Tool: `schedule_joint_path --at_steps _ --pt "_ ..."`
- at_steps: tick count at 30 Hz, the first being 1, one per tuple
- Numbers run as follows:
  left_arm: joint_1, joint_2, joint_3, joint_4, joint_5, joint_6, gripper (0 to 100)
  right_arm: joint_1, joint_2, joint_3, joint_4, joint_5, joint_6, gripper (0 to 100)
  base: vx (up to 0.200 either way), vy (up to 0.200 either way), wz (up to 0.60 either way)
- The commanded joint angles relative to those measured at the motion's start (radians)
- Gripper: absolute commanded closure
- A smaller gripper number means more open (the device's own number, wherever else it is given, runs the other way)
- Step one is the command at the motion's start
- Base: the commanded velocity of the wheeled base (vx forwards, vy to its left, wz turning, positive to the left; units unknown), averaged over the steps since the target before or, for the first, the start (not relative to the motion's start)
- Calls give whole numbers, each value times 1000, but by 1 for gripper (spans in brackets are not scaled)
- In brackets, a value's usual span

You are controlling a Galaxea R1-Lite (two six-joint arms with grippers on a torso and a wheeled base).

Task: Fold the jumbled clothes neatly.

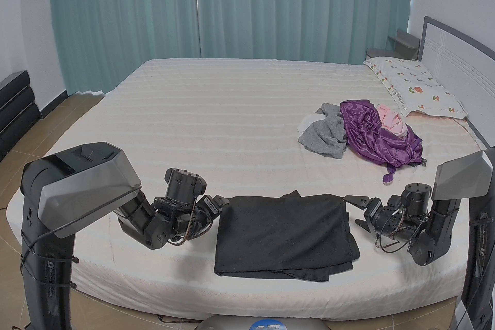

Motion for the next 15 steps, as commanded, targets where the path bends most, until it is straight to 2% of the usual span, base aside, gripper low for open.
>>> schedule_joint_path --at_steps 1,4,15 --pt "1 -16 15 -2 -2 0 0 1 -82 64 15 2 -51 0 0 0 0" --pt "1 -16 15 -2 -2 0 0 4 -100 103 21 2 -115 0 0 0 0" --pt "1 -16 20 -4 0 0 0 37 -106 175 22 1 -224 0 0 0 0"
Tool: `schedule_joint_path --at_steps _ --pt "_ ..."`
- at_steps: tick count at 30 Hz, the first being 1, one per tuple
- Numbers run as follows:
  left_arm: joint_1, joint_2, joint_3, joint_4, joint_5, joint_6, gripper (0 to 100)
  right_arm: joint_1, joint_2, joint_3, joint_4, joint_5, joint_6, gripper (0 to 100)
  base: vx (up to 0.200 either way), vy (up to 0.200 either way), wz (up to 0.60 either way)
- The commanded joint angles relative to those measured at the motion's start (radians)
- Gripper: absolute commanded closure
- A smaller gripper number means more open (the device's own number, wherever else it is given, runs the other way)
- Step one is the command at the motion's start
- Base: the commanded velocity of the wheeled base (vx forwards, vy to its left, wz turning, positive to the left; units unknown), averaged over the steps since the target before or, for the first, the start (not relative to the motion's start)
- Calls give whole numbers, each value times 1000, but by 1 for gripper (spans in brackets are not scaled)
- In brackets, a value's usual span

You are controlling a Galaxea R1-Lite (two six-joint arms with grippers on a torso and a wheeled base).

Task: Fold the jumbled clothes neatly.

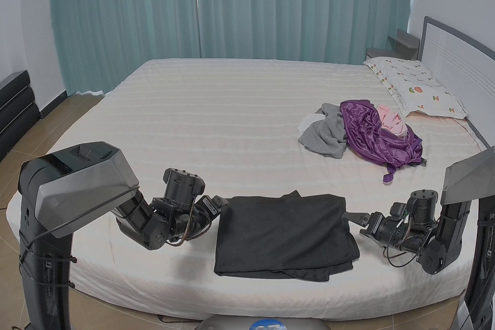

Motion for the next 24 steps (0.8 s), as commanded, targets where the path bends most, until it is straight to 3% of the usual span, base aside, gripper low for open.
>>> schedule_joint_path --at_steps 1,5,8,24 --pt "0 -2 1 -1 2 0 0 6 -5 13 -1 0 -4 0 0 0 0" --pt "0 -2 1 -1 2 0 0 6 -5 14 1 0 -6 0 0 0 0" --pt "0 -2 1 -1 2 0 0 6 -4 14 6 0 -6 0 -200 0 0" --pt "0 -2 1 -1 2 0 0 8 33 11 12 -4 -33 0 0 0 0"
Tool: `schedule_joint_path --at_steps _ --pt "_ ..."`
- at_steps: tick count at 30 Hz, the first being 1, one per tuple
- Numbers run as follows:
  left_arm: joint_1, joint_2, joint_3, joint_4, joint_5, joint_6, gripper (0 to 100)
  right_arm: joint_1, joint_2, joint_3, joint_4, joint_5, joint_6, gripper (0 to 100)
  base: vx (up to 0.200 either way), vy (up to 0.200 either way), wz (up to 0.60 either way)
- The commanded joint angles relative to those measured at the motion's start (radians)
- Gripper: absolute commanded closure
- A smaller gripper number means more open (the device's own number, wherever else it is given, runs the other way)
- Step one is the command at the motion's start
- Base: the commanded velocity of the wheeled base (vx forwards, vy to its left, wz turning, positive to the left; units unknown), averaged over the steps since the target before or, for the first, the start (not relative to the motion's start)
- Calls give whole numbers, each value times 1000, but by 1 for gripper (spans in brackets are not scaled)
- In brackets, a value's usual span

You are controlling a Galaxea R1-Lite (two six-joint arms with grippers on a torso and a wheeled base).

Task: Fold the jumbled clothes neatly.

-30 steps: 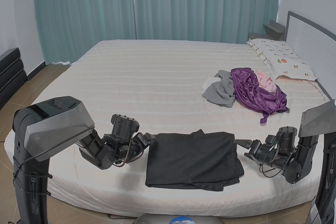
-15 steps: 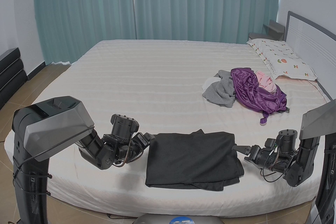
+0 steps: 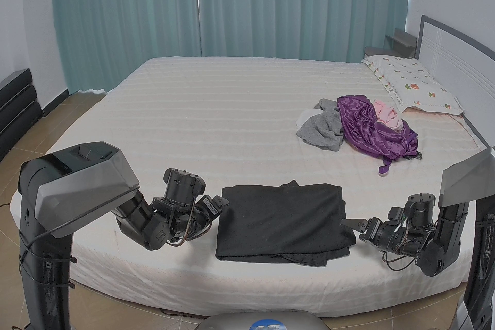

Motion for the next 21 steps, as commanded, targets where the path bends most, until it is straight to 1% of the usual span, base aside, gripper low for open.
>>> schedule_joint_path --at_steps 1,17,18,21 --pt "0 -1 0 -1 1 0 0 1 22 -2 -1 1 -2 0 0 0 0" --pt "0 -1 -2 -1 1 0 0 38 52 -7 -2 -4 -5 0 0 0 0" --pt "0 -1 -2 -1 1 0 0 38 55 -9 -2 -6 -5 100 0 0 0" --pt "0 -1 -2 -1 1 0 0 30 55 -10 -2 -19 -6 100 0 0 0"
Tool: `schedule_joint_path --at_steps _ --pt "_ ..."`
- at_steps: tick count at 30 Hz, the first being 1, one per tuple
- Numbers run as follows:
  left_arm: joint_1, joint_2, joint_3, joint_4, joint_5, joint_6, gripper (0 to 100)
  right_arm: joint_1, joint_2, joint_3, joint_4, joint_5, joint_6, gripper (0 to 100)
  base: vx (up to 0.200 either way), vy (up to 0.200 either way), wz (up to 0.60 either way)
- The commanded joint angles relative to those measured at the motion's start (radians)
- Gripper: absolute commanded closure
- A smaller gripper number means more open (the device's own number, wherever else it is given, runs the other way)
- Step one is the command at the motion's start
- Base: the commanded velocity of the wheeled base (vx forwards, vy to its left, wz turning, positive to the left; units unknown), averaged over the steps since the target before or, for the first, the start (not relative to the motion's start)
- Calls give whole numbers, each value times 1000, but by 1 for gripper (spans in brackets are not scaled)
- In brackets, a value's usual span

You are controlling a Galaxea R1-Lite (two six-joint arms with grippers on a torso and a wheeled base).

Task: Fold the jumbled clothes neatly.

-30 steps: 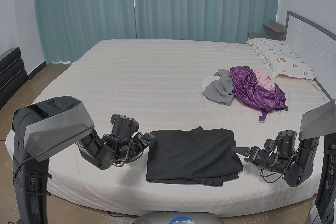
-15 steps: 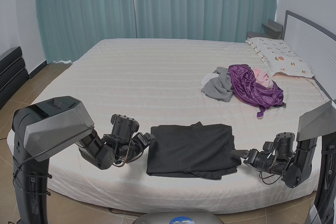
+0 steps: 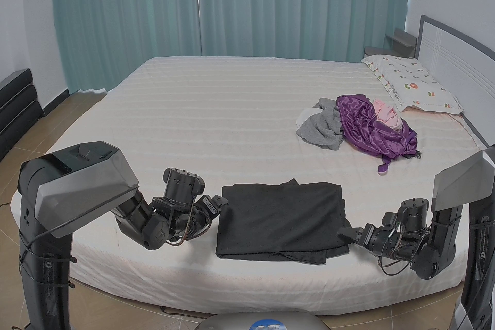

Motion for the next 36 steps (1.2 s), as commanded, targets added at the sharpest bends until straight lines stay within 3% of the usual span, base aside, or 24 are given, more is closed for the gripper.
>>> schedule_joint_path --at_steps 1,8,16,26,27,36 --pt "0 0 0 -1 0 -1 0 -4 13 -3 0 -4 -1 100 0 0 0" --pt "0 0 0 1 2 -1 0 2 -30 25 3 -4 -10 100 0 0 0" --pt "0 0 0 1 2 -1 0 -3 -36 46 27 -4 -91 100 0 0 0" --pt "0 0 0 1 2 -1 0 -12 -29 42 27 -4 -93 100 0 0 0" --pt "2 0 0 1 0 -2 0 -10 -30 42 27 -4 -93 0 0 0 0" --pt "3 3 -20 2 -1 -8 0 -81 -38 -26 21 1 -70 0 0 0 0"
